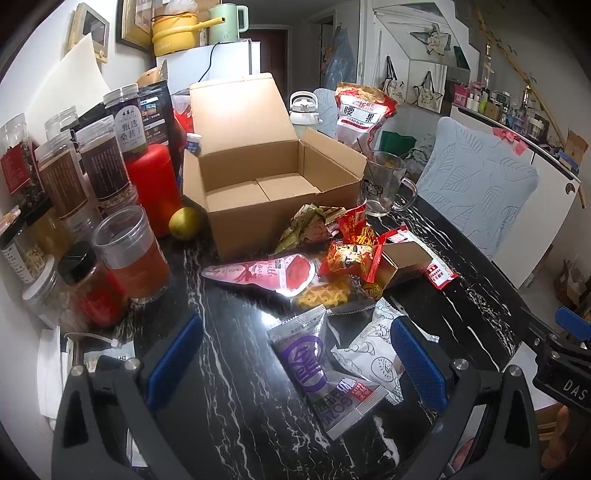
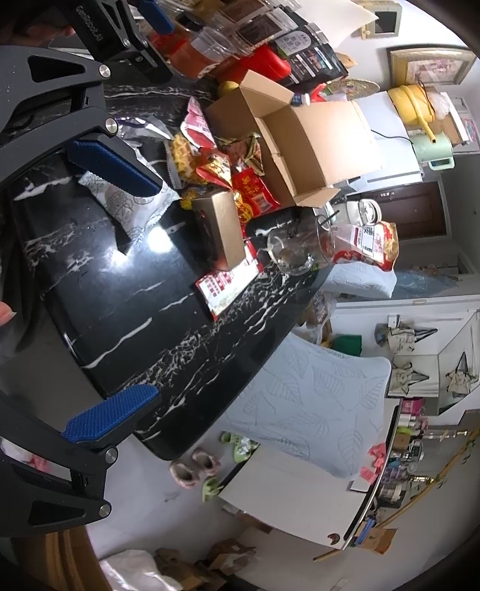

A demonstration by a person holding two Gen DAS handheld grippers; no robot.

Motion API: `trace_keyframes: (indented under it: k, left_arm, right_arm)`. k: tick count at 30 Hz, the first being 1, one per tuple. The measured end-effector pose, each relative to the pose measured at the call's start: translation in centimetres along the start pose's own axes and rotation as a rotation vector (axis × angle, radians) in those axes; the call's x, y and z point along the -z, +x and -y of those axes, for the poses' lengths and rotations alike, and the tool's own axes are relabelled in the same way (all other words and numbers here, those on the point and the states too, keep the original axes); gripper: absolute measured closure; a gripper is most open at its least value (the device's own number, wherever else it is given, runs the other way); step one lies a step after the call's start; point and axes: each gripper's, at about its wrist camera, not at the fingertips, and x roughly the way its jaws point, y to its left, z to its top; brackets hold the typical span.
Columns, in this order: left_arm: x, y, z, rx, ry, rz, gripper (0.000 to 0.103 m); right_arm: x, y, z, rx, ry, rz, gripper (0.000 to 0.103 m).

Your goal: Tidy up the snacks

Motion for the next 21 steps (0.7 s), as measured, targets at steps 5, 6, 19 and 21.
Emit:
trace_keyframes:
  k: [5,6,19,21]
  left_arm:
    - [0.08,0.03,0.04,0.006,-0.003,-0.001,0.0]
    - [0.1,0.04,0.08,0.009,-0.003,-0.003,0.0]
    - [0.22,0.19,-0.19,0.007,-0.011,-0.002,0.0]
    - [0.2,0.26,-0.29,0.004,-0.013,-0.005,0.0]
  right_arm:
    - [0.02,-0.01,-0.04,0.001,-0.001,0.001,0.0]
    - [0.03,-0.02,-0.02,0.002,-0.001,0.0,0.0]
    - [-0.01,-0.05,-0.24,-0.003,-0.01,-0.002,0.0]
    - [-0.06,-0.02,-0.37,-0.004,-0.014,-0.003,0.0]
